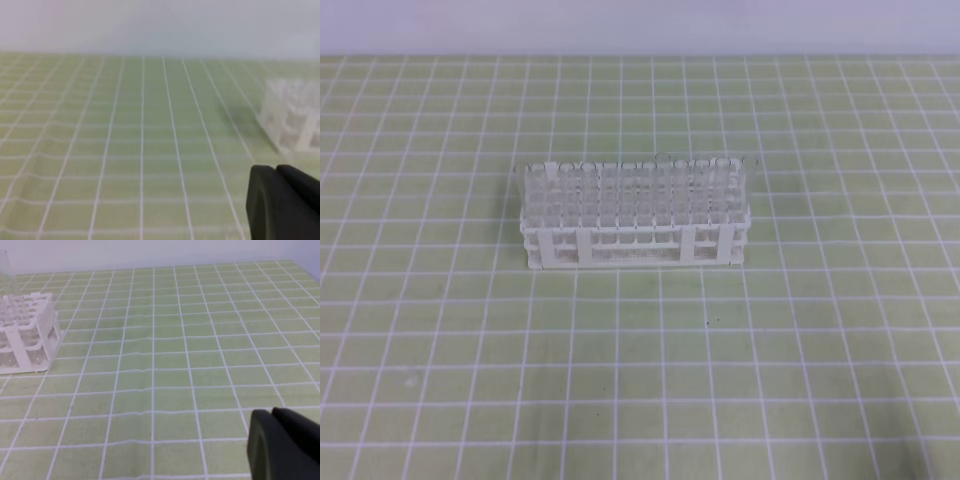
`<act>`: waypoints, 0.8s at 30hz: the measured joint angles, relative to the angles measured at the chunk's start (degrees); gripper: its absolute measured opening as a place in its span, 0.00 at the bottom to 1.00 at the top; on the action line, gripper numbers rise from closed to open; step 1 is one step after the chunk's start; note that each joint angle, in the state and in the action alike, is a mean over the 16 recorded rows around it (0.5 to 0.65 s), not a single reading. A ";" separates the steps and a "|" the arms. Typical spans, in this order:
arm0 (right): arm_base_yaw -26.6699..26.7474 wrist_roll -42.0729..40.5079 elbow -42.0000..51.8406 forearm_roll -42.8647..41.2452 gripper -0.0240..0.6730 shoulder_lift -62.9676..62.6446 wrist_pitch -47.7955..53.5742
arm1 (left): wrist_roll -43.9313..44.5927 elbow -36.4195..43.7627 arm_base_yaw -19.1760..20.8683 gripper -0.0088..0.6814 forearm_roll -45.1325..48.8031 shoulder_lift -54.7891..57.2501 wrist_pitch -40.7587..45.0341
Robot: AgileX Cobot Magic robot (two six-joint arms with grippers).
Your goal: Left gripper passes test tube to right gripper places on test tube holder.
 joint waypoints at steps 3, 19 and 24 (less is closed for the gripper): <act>0.00 0.00 0.00 0.01 0.01 0.00 0.00 | 5.47 -0.01 0.00 0.01 -3.94 0.00 2.41; 0.00 -0.01 0.00 0.02 0.01 0.00 0.00 | 11.14 -0.31 0.02 0.01 -8.34 0.30 7.89; 0.00 -0.04 0.00 0.02 0.01 0.00 0.00 | 10.98 -0.24 0.02 0.01 -8.36 0.20 7.78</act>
